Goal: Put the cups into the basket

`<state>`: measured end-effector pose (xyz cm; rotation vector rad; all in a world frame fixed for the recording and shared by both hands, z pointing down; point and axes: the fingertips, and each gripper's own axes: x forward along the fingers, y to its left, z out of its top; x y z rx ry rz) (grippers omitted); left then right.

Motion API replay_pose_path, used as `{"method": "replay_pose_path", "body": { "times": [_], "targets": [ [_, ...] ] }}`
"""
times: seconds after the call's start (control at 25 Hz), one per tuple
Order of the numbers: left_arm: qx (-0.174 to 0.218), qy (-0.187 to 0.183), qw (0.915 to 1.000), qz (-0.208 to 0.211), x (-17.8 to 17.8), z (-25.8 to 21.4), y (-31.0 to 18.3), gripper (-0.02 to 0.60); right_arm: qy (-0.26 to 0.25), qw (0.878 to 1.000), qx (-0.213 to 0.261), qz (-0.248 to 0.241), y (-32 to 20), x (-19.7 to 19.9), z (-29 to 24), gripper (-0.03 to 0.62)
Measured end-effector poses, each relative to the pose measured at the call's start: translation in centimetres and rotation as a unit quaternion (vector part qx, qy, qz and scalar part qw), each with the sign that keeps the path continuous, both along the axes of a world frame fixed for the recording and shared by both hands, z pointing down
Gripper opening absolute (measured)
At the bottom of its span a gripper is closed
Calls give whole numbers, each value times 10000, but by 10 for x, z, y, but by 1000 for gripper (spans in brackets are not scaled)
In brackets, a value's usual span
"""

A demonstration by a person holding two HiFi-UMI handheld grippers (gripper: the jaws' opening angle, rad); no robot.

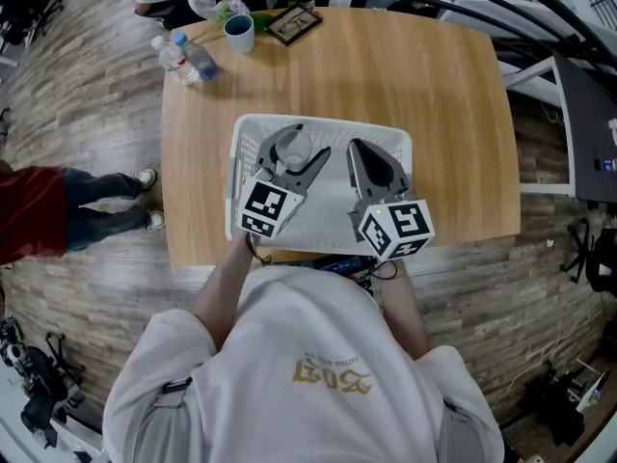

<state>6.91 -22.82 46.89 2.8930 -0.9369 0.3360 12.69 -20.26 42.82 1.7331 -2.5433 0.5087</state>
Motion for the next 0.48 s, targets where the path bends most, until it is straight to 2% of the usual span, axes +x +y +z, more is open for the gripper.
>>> {"method": "replay_pose_path", "body": {
  "times": [0.2,0.48],
  "targets": [
    [-96,-94,9998,127,3,11,-2,264,-36,9999,-113,-63,-6,-2,10,12],
    [-437,-462,9971,427,8,40,4,264,3,9996,-114,-271,-8,-12,19,12]
  ]
}}
